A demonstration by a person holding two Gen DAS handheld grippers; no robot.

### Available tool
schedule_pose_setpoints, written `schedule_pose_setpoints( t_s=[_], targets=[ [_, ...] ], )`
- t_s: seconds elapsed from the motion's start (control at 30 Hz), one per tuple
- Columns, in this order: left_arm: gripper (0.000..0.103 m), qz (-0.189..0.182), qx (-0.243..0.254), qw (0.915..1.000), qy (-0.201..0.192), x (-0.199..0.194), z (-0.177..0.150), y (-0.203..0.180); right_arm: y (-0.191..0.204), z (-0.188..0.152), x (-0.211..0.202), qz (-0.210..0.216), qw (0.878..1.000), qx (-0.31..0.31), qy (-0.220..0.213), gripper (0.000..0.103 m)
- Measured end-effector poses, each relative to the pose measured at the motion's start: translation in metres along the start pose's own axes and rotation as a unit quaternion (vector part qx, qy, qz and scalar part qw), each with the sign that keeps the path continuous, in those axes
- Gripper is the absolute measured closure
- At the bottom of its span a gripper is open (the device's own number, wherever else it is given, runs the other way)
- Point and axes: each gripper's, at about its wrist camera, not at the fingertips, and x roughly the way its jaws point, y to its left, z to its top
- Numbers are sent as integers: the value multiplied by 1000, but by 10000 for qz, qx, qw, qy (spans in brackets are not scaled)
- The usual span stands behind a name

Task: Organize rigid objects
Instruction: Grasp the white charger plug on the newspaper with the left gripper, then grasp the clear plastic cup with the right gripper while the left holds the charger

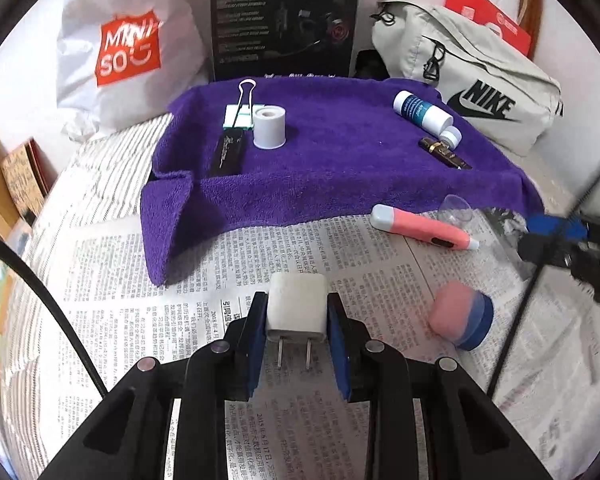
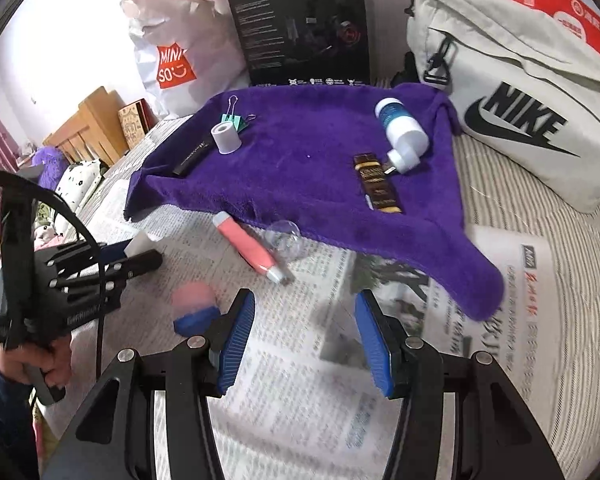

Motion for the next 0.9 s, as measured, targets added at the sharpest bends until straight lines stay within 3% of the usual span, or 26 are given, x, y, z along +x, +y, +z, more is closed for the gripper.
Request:
schedule_pose_setpoints(
  t_s=[0.33,0.6,0.73,0.9],
  targets=[
    [76,-35,-122,9998,-119,-1,-2,2,8,18,32,-32,9997,139,-176,51],
    [76,-157,-224,9995,-130,-2,-3,6,9,24,51,-141,9989,375,-245,63],
    [76,-220,-271,9993,-137,-2,-3,8,11,21,50,-241,9983,431,-310,75],
    [76,-258,-301,9991,-143,-2,-3,8,8,11,34,-712,9968,222,-279,75]
  ],
)
